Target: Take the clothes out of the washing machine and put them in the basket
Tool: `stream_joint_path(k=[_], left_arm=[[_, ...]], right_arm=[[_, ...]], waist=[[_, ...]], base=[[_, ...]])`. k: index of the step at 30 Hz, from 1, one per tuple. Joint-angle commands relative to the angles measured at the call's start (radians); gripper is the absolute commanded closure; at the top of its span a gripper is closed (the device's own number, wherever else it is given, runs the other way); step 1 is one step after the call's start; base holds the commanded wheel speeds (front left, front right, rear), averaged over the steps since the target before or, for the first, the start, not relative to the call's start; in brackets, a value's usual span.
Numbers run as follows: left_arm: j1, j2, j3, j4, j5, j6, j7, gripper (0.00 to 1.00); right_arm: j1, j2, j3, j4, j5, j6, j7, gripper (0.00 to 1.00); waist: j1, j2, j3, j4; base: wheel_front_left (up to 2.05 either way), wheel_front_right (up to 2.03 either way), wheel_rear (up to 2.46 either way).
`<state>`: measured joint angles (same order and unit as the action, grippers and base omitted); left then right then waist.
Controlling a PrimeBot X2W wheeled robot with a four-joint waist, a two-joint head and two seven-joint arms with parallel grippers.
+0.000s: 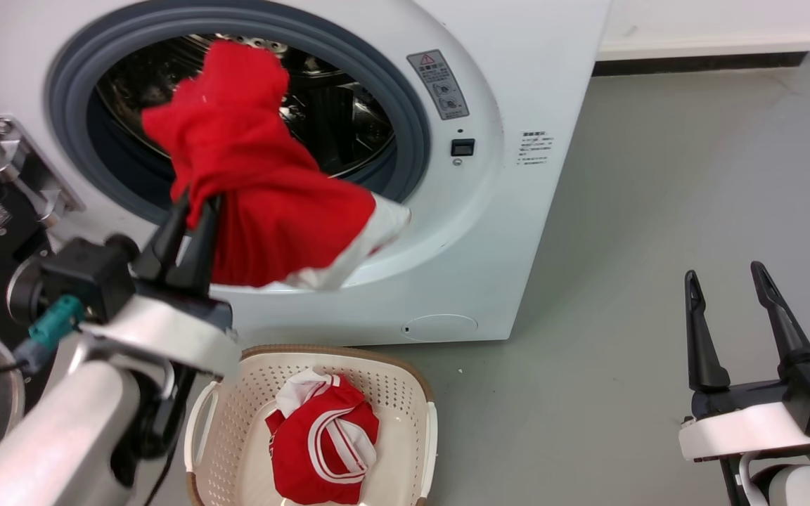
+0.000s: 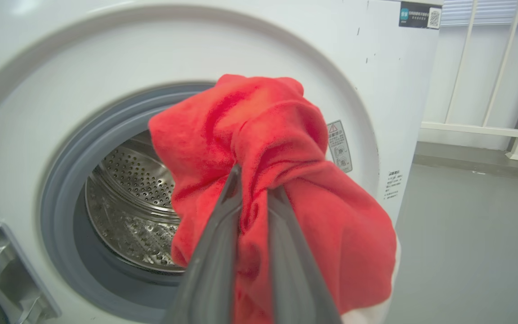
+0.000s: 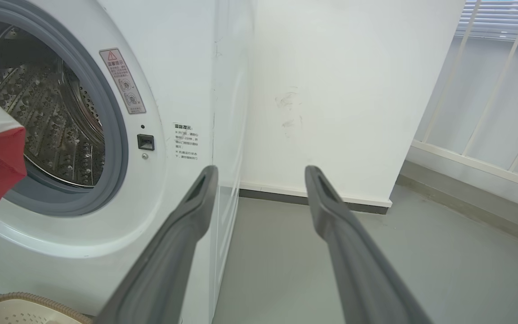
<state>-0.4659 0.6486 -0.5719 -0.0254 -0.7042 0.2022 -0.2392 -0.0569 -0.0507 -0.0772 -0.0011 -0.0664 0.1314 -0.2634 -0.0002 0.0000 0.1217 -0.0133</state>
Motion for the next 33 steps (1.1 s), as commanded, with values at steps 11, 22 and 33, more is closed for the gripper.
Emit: stream_joint_path(k=[11, 22, 33], left_arm=[[0.174, 0.006, -0.060, -0.036, -0.043, 0.042, 0.068, 1.00], [0.158, -0.088, -0.124, 0.357, -0.106, -0.074, 0.078, 1.00], [-0.010, -0.179, -0.178, 0.832, -0.063, -0.146, 0.089, 1.00]], right_arm=[[-0.003, 0.001, 0.010, -0.011, 0.001, -0.001, -0.002, 0.00], [-0.060, 0.001, 0.018, -0.032, -0.016, -0.001, -0.002, 0.00], [-0.116, 0.001, 0.027, -0.068, -0.021, -0.001, -0.002, 0.00]], waist=[[0.0002, 0.0000, 0.032, 0.002], [0.0002, 0.0000, 0.187, -0.064], [0.0002, 0.0000, 0.382, -0.123]], base=[[0.00, 0.00, 0.00], [0.00, 0.00, 0.00], [0.00, 0.00, 0.00]])
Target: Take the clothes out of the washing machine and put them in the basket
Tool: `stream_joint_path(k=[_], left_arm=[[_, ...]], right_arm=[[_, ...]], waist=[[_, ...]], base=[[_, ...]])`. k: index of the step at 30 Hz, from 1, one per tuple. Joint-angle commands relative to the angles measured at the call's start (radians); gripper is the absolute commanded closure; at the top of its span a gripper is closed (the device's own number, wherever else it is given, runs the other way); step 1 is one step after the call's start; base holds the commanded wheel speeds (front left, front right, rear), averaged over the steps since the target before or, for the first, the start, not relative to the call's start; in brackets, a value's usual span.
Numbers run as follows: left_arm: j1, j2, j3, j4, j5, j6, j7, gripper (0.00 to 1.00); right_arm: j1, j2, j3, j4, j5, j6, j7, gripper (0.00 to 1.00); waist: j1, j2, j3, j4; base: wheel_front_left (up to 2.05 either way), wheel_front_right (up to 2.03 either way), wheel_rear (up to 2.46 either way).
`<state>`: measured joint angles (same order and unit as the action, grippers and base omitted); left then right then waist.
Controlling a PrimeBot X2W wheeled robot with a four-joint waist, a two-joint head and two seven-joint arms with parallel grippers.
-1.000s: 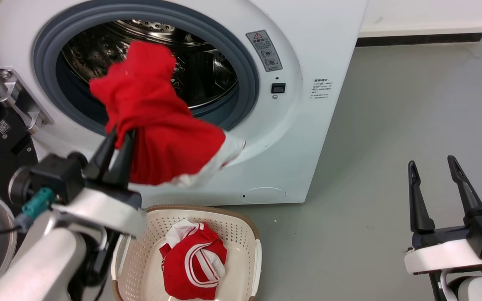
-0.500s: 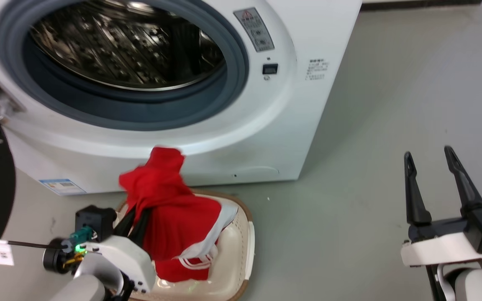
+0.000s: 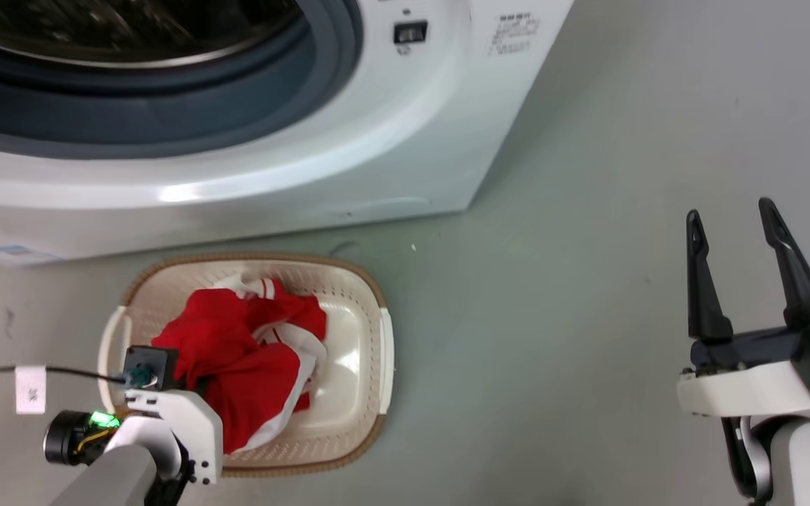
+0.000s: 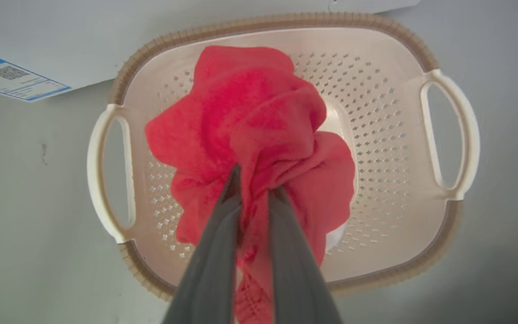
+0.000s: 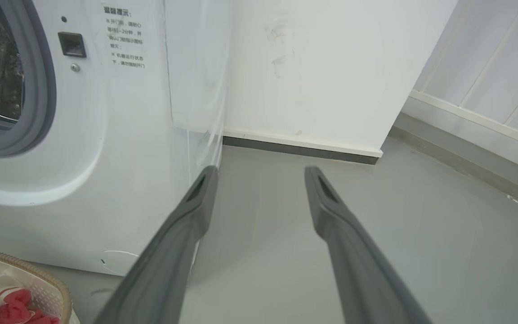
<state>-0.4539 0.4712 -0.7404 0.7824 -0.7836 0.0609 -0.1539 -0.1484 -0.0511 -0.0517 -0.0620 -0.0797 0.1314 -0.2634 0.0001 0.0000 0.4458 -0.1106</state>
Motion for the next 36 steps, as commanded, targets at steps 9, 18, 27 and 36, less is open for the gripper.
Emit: stream_joint_path(k=[9, 18, 27, 36], left_arm=[[-0.158, -0.059, -0.007, 0.270, 0.015, -0.052, -0.022, 1.00], [-0.270, -0.091, 0.019, 0.400, 0.016, -0.057, -0.096, 1.00], [-0.262, -0.130, 0.018, 0.464, 0.031, -0.077, -0.112, 0.00], [-0.198, -0.105, 0.118, 0.313, 0.052, -0.070, -0.111, 0.00]], right_arm=[[-0.060, 0.002, -0.004, -0.031, 0.001, -0.001, -0.002, 0.00], [-0.080, 0.002, 0.012, -0.045, 0.005, -0.001, -0.002, 0.00], [-0.080, 0.002, 0.014, -0.015, -0.008, -0.001, -0.002, 0.00], [-0.047, 0.001, -0.004, 0.021, -0.014, -0.001, -0.002, 0.00]], waist=[[-0.0001, 0.0000, 0.178, -0.054], [-0.0001, 0.0000, 0.269, -0.067], [-0.0001, 0.0000, 0.223, -0.051], [-0.0001, 0.0000, 0.058, -0.007]], base=[[0.00, 0.00, 0.00], [0.00, 0.00, 0.00], [0.00, 0.00, 0.00], [0.00, 0.00, 0.00]])
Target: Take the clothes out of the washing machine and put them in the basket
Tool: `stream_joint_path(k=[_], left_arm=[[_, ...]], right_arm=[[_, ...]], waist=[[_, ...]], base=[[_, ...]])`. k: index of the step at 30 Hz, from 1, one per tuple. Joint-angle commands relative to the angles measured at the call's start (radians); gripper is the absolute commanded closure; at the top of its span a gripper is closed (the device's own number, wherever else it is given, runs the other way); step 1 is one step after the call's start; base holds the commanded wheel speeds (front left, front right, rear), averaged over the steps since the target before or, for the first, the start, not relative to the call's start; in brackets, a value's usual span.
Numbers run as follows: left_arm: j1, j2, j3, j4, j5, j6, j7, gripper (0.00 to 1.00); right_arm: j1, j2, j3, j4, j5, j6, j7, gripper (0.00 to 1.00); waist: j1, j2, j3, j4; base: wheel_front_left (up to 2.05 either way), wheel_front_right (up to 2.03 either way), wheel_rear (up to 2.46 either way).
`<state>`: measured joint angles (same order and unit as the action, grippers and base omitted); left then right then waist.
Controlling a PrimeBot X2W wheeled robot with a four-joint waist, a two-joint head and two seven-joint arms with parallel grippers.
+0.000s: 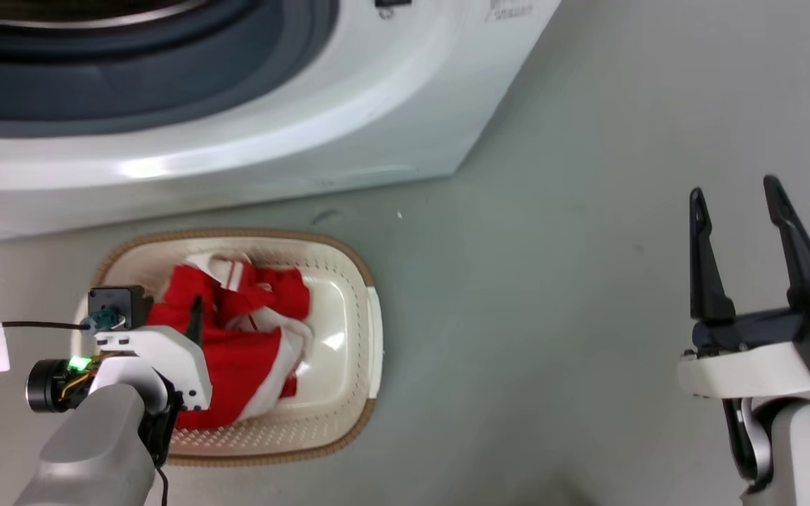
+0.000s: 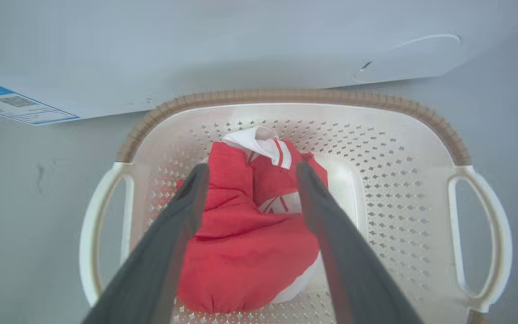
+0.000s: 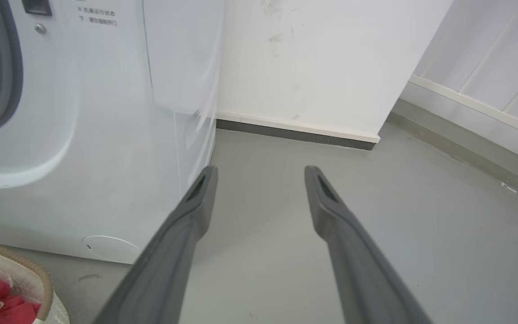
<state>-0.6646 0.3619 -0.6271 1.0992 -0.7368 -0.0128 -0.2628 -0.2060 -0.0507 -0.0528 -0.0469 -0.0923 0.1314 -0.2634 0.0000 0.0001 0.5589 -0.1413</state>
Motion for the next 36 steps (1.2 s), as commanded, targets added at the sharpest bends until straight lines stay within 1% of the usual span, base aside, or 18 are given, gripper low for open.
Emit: stream_joint_path(k=[1, 5, 10, 12, 16, 20, 23, 28, 32, 36], left_arm=[[0.028, 0.006, 0.025, -0.036, 0.014, 0.010, -0.003, 0.00], [0.091, 0.022, 0.129, -0.186, 0.072, 0.030, -0.003, 0.00], [0.173, 0.014, 0.261, -0.380, 0.171, 0.039, -0.003, 0.00], [0.204, 0.001, 0.309, -0.458, 0.209, 0.037, -0.003, 0.00], [0.275, -0.036, 0.418, -0.635, 0.280, 0.014, -0.003, 0.00], [0.356, -0.084, 0.504, -0.800, 0.361, 0.008, -0.003, 0.00], [0.417, -0.107, 0.551, -0.891, 0.421, -0.005, -0.003, 0.00], [0.527, -0.158, 0.599, -1.003, 0.512, -0.003, -0.003, 0.00], [0.610, -0.209, 0.632, -1.062, 0.554, -0.009, -0.003, 0.00], [0.664, -0.236, 0.650, -1.097, 0.611, -0.017, -0.003, 0.00]], right_arm=[[0.015, 0.001, -0.007, 0.009, 0.000, -0.001, -0.002, 0.00], [0.029, 0.001, -0.021, 0.023, 0.001, -0.001, -0.002, 0.00], [0.053, 0.001, -0.039, 0.035, -0.011, -0.001, -0.002, 0.00], [0.059, 0.001, -0.048, 0.037, -0.014, -0.001, -0.002, 0.00], [0.074, 0.001, -0.068, 0.045, -0.020, -0.001, -0.002, 0.00], [0.095, 0.001, -0.081, 0.046, -0.016, -0.001, -0.002, 0.00], [0.104, 0.001, -0.078, 0.047, -0.014, -0.001, -0.002, 0.00], [0.135, 0.001, -0.065, 0.045, -0.003, -0.001, -0.002, 0.00], [0.167, 0.001, -0.054, 0.043, 0.009, -0.001, -0.002, 0.00], [0.203, 0.001, -0.051, 0.049, 0.018, -0.001, -0.002, 0.00]], waist=[[0.0000, -0.0001, -0.077, 0.031], [0.0000, -0.0001, -0.159, 0.059], [0.0000, -0.0001, -0.247, 0.096], [0.0000, -0.0001, -0.277, 0.109], [0.0000, -0.0001, -0.329, 0.133], [0.0000, -0.0001, -0.373, 0.151], [0.0000, -0.0001, -0.400, 0.157], [0.0000, -0.0001, -0.436, 0.154], [0.0000, -0.0001, -0.464, 0.150], [0.0000, -0.0001, -0.485, 0.147]], base=[[0.00, 0.00, 0.00], [0.00, 0.00, 0.00], [0.00, 0.00, 0.00], [0.00, 0.00, 0.00], [0.00, 0.00, 0.00], [0.00, 0.00, 0.00], [0.00, 0.00, 0.00], [0.00, 0.00, 0.00], [0.00, 0.00, 0.00], [0.00, 0.00, 0.00]])
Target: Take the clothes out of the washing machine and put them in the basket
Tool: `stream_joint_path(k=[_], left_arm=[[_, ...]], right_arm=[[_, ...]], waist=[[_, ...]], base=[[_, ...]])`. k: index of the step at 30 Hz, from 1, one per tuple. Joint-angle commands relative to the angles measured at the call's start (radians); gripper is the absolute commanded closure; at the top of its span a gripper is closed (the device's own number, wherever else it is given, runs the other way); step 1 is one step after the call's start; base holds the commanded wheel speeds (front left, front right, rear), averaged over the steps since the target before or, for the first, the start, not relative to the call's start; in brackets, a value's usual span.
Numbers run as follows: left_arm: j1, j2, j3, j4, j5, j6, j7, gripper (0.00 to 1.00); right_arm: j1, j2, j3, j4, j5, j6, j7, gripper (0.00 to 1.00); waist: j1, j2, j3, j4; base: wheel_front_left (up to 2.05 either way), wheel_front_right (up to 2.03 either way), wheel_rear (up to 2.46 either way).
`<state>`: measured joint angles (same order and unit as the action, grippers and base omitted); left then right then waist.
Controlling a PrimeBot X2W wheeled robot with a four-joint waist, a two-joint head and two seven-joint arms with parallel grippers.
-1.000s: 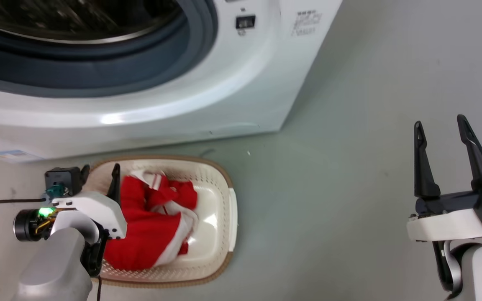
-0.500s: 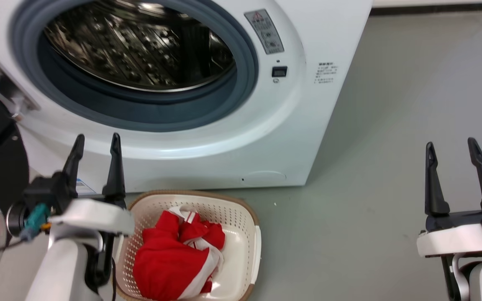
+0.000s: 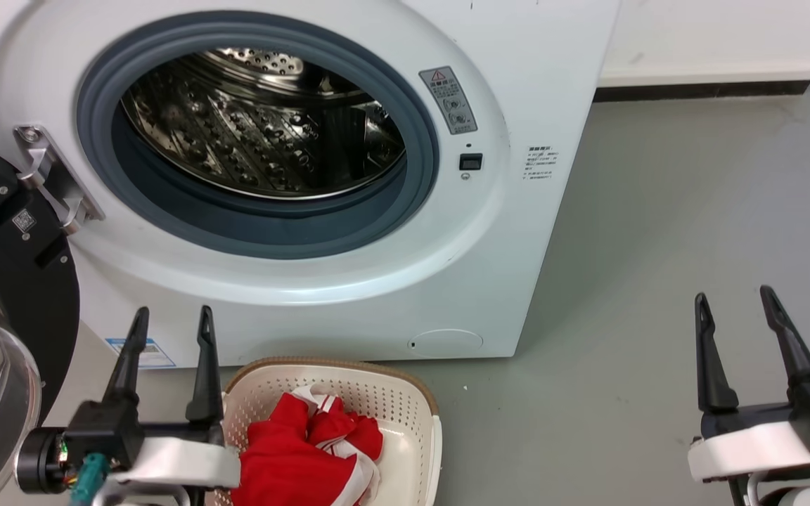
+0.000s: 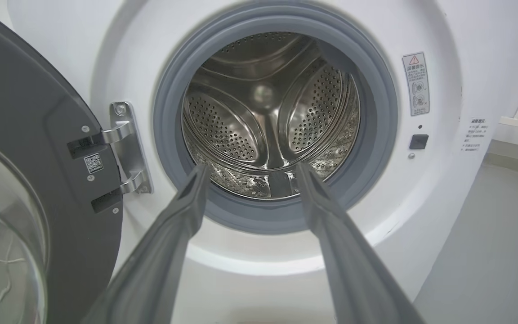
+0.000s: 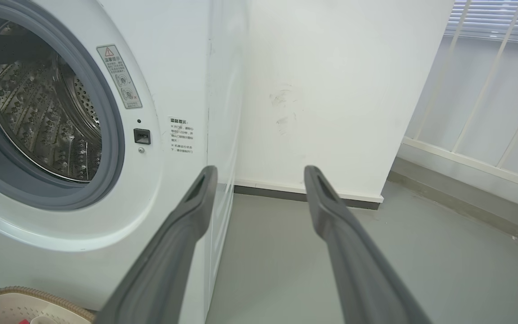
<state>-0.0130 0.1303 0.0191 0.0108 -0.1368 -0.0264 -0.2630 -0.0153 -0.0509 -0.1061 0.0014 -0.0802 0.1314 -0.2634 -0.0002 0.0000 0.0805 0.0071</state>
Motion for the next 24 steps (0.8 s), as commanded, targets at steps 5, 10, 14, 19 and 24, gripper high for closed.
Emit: stream_joint_path(k=[5, 10, 14, 19, 24], left_arm=[[0.043, -0.025, 0.012, -0.034, 0.052, -0.015, -0.003, 0.00], [0.047, -0.034, 0.020, -0.019, 0.072, -0.027, -0.003, 0.00], [0.048, -0.043, 0.028, -0.015, 0.081, -0.032, -0.003, 0.00], [0.046, -0.053, 0.031, -0.012, 0.089, -0.035, -0.003, 0.00], [0.048, -0.059, 0.036, -0.011, 0.092, -0.035, -0.003, 0.00]], right_arm=[[0.038, 0.001, 0.009, 0.012, 0.012, -0.001, -0.002, 0.00], [0.039, 0.001, 0.015, 0.018, 0.017, -0.001, -0.002, 0.00], [0.037, 0.001, 0.016, 0.021, 0.019, -0.001, -0.002, 0.00], [0.034, 0.001, 0.015, 0.021, 0.017, -0.001, -0.002, 0.00], [0.033, 0.001, 0.015, 0.021, 0.014, -0.001, -0.002, 0.00]], waist=[[0.0002, 0.0000, -0.021, -0.005], [0.0002, 0.0000, -0.024, -0.012], [0.0002, 0.0000, -0.024, -0.017], [0.0002, 0.0000, -0.026, -0.020], [0.0002, 0.0000, -0.030, -0.021]], base=[[0.00, 0.00, 0.00], [0.00, 0.00, 0.00], [0.00, 0.00, 0.00], [0.00, 0.00, 0.00], [0.00, 0.00, 0.00]])
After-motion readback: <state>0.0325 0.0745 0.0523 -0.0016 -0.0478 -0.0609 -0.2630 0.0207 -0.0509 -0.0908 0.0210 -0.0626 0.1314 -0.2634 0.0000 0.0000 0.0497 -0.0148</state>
